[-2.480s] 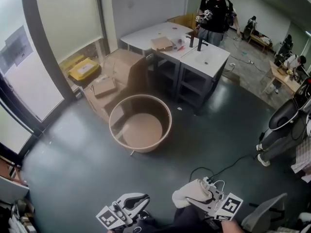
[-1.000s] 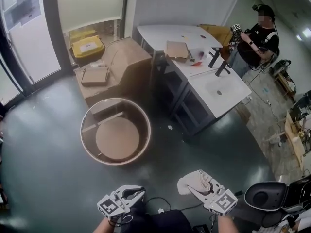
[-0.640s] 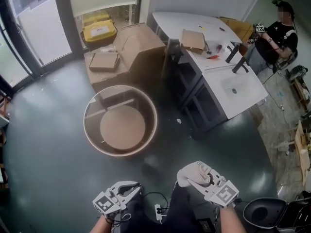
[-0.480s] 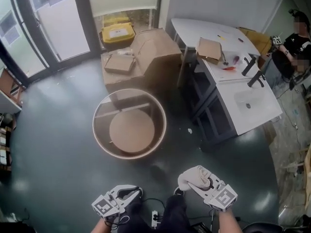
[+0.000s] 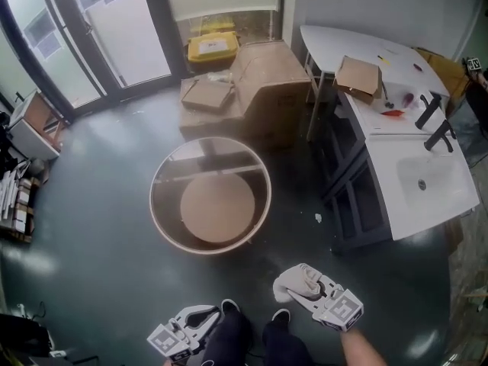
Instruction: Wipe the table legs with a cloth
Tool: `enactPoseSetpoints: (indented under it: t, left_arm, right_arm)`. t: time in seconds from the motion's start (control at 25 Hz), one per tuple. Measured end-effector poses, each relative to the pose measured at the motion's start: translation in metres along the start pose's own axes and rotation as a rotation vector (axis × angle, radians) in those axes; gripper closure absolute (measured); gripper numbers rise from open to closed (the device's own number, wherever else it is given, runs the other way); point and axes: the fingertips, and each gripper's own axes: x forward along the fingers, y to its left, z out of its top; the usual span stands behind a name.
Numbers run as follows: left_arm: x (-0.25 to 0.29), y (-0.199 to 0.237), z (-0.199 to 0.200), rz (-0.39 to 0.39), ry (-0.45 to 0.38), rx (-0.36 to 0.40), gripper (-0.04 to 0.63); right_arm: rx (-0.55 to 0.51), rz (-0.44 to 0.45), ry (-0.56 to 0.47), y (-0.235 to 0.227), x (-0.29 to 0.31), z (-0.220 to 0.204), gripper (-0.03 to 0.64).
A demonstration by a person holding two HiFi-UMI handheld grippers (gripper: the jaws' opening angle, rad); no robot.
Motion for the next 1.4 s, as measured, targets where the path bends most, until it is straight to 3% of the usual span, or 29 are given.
enactPoseSetpoints:
  t: [0.2,0.48,0.56,0.64,0.68,0.8,0.96,1.12,1.4]
  left_arm:
    - [0.030,0.038,-0.066,-0.048,0.058,0.036,0.566]
    - [0.094,0.107,-0.180,-0.030,0.096,0.092,0.566]
    - [0.112,0.126,-0.203,-0.048,0.084,0.166,0.566]
    - [0.128,0.141,-0.219,-0.073,0.049,0.291,0.566]
    - [0.133,0.150,-0.231,-0.062,0.044,0.305,0.566]
    - [0.143,0.182,-0.277,0.032,0.059,0.215,0.566]
    - [0.159,0.209,-0.325,0.066,0.049,0.206,0.566]
    - [0.173,0.233,-0.356,0.036,0.027,0.336,0.566]
    - [0.190,0.254,-0.384,0.040,-0.077,0.468,0.566]
  right_arm:
    - [-0.001,0.021,0.027,-0.031,0.062,-0.059,0.525]
    - [-0.112,0.040,0.074,-0.089,0.154,-0.165,0.525]
    - [-0.141,0.054,0.040,-0.101,0.173,-0.183,0.525]
    - [-0.153,0.075,0.003,-0.111,0.187,-0.204,0.525]
    - [-0.163,0.088,-0.007,-0.116,0.193,-0.216,0.525]
    - [-0.205,0.138,-0.023,-0.127,0.209,-0.252,0.525]
    - [-0.229,0.194,-0.068,-0.146,0.236,-0.290,0.525]
    - [-0.254,0.209,-0.110,-0.165,0.272,-0.318,0.525]
    - [-0.386,0.247,-0.161,-0.156,0.306,-0.356,0.525]
